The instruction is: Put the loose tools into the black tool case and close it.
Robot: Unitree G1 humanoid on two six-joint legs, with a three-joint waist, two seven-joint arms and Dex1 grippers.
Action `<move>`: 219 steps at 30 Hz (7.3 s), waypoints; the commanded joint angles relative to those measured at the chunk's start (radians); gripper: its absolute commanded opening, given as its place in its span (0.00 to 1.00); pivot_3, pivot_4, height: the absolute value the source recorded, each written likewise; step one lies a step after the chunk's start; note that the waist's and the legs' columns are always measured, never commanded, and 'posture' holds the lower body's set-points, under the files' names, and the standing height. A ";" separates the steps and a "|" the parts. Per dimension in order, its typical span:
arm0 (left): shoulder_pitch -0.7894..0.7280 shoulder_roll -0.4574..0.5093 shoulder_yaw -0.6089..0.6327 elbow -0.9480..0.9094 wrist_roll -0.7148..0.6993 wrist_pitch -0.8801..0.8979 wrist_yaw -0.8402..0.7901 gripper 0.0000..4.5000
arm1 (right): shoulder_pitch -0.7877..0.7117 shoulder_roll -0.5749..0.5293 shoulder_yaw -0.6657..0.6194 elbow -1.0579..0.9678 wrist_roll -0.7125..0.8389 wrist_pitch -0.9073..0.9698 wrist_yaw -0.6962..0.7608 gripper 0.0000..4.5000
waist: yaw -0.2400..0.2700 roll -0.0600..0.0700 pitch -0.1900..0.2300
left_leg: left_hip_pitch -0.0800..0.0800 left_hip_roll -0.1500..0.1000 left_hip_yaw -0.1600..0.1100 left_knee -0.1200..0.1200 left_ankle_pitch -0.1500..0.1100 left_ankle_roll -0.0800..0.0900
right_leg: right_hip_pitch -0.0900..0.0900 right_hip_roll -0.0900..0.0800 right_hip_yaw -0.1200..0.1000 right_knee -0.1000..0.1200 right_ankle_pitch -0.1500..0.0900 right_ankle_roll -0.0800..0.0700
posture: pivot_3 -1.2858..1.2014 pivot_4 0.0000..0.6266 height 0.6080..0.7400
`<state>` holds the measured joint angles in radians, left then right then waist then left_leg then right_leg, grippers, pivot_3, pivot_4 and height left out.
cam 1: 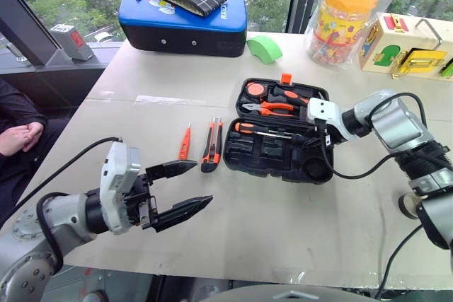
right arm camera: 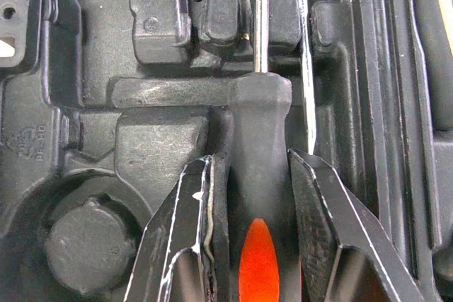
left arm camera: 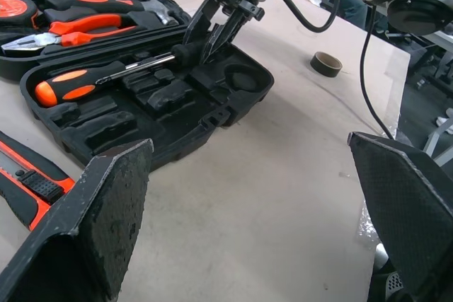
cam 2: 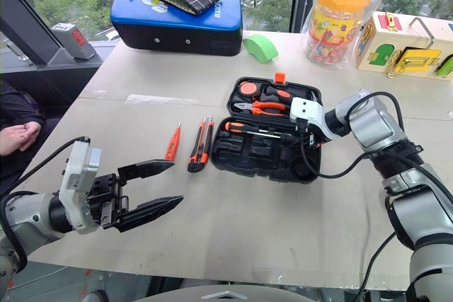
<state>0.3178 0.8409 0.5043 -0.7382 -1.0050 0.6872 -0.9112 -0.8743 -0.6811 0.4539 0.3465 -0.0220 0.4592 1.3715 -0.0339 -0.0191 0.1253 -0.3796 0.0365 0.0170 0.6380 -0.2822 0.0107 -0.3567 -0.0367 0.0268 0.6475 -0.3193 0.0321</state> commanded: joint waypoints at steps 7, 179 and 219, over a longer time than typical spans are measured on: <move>0.008 0.005 0.015 -0.032 -0.006 -0.030 -0.006 1.00 | -0.004 -0.020 -0.033 -0.006 0.000 -0.059 0.082 0.70 | -0.005 -0.001 -0.002 | 0.001 0.000 -0.001 -0.001 0.001 -0.001 | 0.001 0.000 -0.002 -0.002 0.000 0.000 | 0.52 0.24 1.00; -0.736 -0.421 -0.407 0.396 0.673 0.353 0.455 1.00 | 1.200 -0.102 -0.885 -1.247 0.663 -0.018 -0.579 1.00 | 0.049 -0.004 -0.003 | 0.002 0.000 -0.009 0.018 0.000 0.002 | 0.011 0.012 0.002 0.009 0.001 0.002 | 0.52 0.24 1.00; -0.680 -0.545 -0.528 0.411 0.795 0.405 0.711 1.00 | 1.173 -0.159 -0.922 -1.202 0.696 -0.010 -0.515 1.00 | 0.047 -0.003 -0.003 | 0.002 0.000 -0.010 0.017 0.000 0.001 | 0.013 0.011 0.001 0.008 0.001 0.002 | 0.52 0.24 1.00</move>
<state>-0.3604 0.2813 0.0020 -0.2974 -0.2283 1.0850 -0.2051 0.3000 -0.8307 -0.4449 -0.8371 0.6671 0.4560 0.8538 0.0134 -0.0220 0.1223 -0.3774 0.0362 0.0068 0.6547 -0.2822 0.0115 -0.3440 -0.0253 0.0277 0.6556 -0.3183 0.0344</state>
